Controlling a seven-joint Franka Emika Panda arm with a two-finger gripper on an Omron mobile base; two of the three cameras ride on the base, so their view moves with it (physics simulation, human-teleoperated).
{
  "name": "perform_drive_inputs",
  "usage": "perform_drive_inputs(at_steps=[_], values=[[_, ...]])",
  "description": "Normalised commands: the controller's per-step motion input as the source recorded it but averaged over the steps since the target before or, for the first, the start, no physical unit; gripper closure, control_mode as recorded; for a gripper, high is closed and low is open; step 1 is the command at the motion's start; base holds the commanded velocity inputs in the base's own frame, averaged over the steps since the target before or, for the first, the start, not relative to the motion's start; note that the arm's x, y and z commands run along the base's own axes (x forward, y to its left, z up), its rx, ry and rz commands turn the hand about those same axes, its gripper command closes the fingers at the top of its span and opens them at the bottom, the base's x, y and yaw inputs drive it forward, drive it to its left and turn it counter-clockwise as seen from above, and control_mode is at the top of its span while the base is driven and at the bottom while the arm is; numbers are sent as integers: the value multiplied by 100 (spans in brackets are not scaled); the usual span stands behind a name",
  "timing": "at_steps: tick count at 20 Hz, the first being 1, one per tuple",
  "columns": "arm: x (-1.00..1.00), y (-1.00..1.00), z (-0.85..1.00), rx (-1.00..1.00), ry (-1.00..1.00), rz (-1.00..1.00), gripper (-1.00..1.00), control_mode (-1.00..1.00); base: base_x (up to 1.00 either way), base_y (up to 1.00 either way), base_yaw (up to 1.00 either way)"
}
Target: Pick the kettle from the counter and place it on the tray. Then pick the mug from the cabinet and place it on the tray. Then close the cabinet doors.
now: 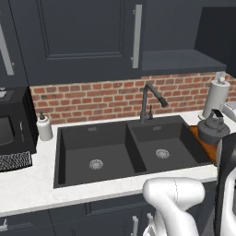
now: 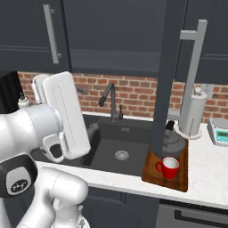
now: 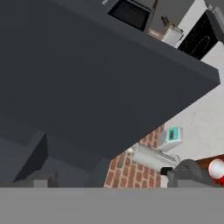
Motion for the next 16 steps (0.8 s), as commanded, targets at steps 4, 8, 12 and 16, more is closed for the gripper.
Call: perform_drive_inputs(at_steps=[4,8,12,16], values=[[-28,-23,0,4,-7,-6,-100,-100,0,0,0],[-26,-13,0,8,0,-17,-100,-100,0,0,0],[-33,-23,0,8,0,-16,-100,-100,0,0,0],[-45,-46,0,4,-7,-7,-100,-100,0,0,0]])
